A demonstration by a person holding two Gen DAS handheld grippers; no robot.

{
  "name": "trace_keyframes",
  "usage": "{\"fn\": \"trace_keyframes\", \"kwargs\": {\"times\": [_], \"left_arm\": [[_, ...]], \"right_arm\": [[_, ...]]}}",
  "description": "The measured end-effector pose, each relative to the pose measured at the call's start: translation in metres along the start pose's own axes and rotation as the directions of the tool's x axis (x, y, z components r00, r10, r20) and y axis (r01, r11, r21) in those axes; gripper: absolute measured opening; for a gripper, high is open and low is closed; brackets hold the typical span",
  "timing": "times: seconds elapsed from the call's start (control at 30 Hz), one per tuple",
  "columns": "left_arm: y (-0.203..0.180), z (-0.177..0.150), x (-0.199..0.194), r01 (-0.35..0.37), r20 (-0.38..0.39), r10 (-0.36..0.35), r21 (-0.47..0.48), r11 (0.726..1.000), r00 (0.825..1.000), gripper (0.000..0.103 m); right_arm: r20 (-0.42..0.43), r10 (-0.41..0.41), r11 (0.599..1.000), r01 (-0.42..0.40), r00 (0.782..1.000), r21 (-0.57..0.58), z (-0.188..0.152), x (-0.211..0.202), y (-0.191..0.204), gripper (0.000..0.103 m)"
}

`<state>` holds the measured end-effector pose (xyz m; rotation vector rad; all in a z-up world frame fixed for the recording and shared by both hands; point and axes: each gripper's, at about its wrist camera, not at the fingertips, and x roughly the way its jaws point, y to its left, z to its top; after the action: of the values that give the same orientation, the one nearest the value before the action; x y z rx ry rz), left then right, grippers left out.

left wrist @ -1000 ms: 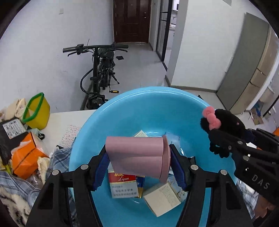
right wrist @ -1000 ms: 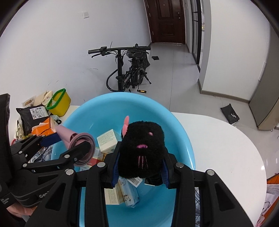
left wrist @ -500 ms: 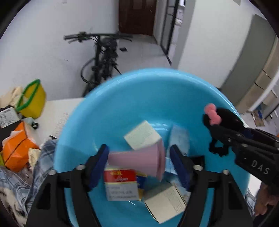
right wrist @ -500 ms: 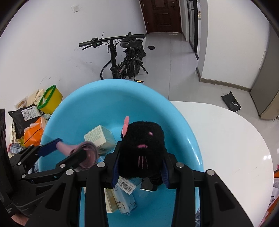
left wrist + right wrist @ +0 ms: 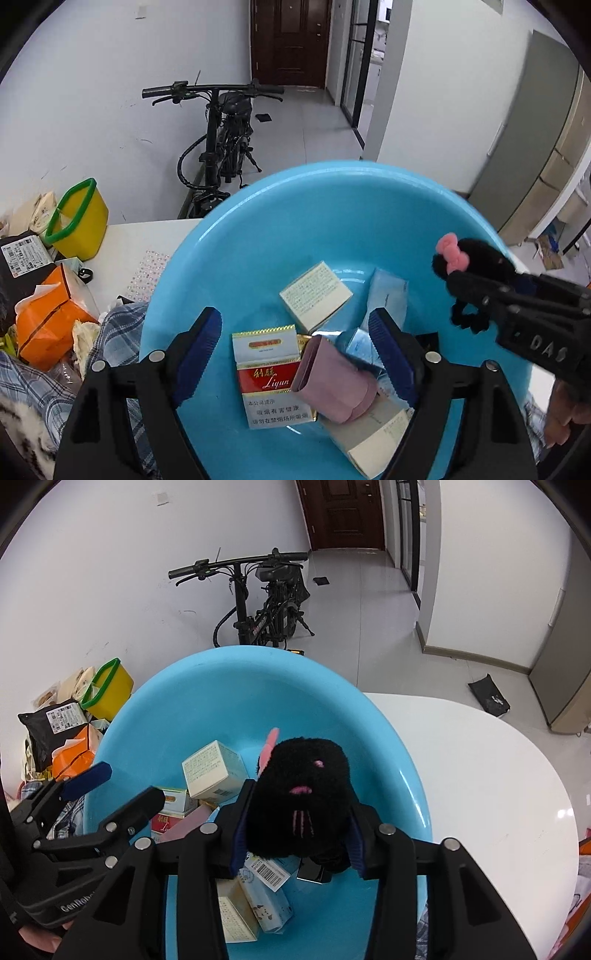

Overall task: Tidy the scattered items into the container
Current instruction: 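Open the left gripper to drop the pink cup while the right gripper releases the plush toy, then raise both grippers out of the basin back over the shirt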

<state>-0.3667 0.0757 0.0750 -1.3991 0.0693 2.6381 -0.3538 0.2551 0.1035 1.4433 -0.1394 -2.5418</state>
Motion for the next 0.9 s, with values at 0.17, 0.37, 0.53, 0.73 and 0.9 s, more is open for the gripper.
{"fn": "trace_keyframes", "kwargs": {"times": [0.17,0.37,0.53,0.73,0.9], "left_arm": [[0.002,-0.007,0.008,0.02,-0.027,-0.02,-0.004,1.0,0.999,0.084],[-0.002,-0.012,0.007,0.024,-0.029,-0.024,0.017,1.0,0.999,0.084],[-0.002,-0.011,0.007,0.016,-0.021,-0.015,0.02,1.0,1.0,0.084],[0.002,-0.012,0.003,0.02,-0.001,-0.02,0.02,1.0,1.0,0.084],[0.003,-0.014,0.0,0.022,0.013,-0.023,0.017,1.0,1.0,0.084]], "right_arm": [[0.015,0.021,1.0,-0.022,1.0,0.009,-0.002,-0.001,0.001,0.081],[0.004,0.03,0.999,-0.031,1.0,0.024,-0.003,0.001,0.002,0.082],[0.007,-0.01,1.0,0.011,1.0,-0.01,-0.006,0.0,0.008,0.085],[0.054,-0.041,0.998,0.044,0.998,-0.048,-0.007,-0.008,0.015,0.085],[0.091,-0.038,0.998,0.042,0.995,-0.046,-0.008,-0.018,0.02,0.085]]}}
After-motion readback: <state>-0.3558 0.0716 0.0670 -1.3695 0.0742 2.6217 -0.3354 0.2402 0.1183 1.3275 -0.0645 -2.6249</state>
